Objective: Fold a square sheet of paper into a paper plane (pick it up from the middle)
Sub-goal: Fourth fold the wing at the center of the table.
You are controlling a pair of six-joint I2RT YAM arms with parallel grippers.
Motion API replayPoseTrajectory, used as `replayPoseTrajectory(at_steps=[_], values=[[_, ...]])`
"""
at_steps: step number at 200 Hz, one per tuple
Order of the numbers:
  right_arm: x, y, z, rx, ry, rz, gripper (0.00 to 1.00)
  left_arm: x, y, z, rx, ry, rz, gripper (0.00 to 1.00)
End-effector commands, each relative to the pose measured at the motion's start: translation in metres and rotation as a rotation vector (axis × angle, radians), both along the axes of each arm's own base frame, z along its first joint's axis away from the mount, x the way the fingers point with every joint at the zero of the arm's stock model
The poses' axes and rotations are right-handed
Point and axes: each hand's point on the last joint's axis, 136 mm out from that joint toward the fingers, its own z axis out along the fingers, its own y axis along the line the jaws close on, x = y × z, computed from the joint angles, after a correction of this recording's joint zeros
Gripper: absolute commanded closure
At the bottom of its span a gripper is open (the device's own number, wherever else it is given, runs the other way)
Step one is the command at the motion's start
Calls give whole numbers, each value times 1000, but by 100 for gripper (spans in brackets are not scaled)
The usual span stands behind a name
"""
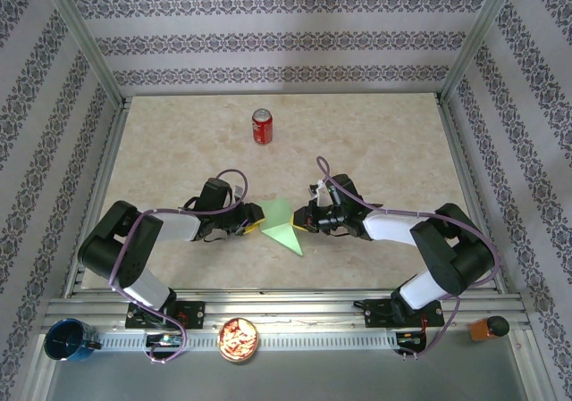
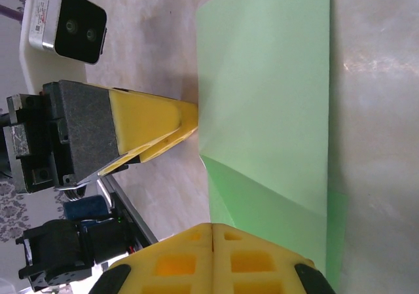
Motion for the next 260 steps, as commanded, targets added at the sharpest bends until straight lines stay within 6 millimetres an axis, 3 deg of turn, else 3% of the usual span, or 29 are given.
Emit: replayPoseTrajectory(at_steps=[1, 118, 217, 247, 260], values=[[2, 0, 11, 45, -25, 0, 100, 8, 5, 6, 3, -22, 37, 59], [0, -1, 13, 67, -23, -3, 100, 19, -12, 14, -87, -34, 24, 64], [-2, -12, -5, 20, 5, -25, 96, 21, -11, 13, -108, -48, 56, 91], [-2, -21, -10, -25, 3, -46, 87, 23, -12, 16, -129, -61, 65, 95], [-1, -28, -11, -69, -11, -60, 78, 22, -11, 16, -131, -63, 75, 97]])
